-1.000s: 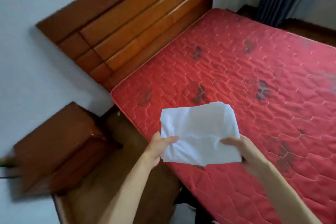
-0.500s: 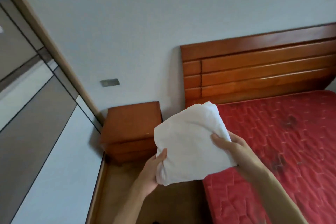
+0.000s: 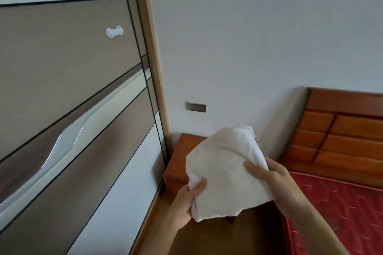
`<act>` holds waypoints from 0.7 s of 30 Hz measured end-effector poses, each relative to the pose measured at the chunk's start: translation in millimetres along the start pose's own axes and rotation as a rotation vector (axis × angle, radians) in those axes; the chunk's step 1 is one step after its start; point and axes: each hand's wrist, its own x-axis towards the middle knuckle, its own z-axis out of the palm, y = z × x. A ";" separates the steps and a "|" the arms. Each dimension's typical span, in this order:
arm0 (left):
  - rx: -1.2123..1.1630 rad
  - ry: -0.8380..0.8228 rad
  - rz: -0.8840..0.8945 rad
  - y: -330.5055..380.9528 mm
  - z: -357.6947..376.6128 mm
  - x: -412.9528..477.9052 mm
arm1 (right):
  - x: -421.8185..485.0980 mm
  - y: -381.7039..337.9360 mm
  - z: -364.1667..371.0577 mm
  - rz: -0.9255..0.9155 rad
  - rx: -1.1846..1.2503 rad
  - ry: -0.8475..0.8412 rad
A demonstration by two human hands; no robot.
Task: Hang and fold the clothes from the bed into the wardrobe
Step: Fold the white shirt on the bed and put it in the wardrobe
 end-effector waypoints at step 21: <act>0.082 0.511 0.208 231.1 -118.6 248.1 | 429.6 -43.9 73.0 0.122 0.009 -0.253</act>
